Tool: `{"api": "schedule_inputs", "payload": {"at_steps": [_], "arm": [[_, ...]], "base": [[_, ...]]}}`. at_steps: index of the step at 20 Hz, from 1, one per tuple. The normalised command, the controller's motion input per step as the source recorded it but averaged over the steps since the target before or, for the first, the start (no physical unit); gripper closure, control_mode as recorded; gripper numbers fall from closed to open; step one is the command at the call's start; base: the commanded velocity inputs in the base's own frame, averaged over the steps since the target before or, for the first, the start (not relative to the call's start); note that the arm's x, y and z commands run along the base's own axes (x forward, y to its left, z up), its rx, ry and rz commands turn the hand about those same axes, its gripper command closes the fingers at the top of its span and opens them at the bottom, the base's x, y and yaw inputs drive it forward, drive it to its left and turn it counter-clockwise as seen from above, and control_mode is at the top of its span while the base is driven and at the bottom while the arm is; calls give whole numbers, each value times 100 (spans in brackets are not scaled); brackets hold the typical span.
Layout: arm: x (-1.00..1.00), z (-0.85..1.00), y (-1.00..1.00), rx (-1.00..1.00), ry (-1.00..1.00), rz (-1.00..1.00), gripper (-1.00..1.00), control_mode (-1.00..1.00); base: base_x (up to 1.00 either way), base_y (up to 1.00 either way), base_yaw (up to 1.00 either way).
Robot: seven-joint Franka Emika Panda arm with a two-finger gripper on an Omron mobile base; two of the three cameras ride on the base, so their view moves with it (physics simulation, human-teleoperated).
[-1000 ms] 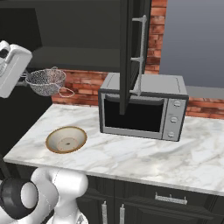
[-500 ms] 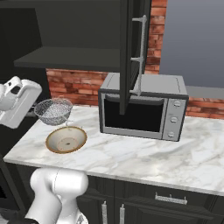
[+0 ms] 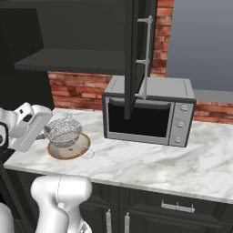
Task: Open the cabinet and setup a tea strainer by placing it in the bowl upright.
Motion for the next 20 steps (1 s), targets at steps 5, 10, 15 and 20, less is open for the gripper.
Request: {"api": "schedule_inputs", "payload": {"at_steps": [5, 10, 15, 20], "arm": [[28, -30, 18, 4, 0, 7, 100, -100], [29, -31, 28, 0, 6, 9, 100, -100], [11, -33, 32, 0, 14, 8, 100, -100], [7, -28, 28, 0, 9, 6, 100, -100]], "base": [[0, 0, 0], [0, 0, 0], [0, 0, 0], [0, 0, 0]]}}
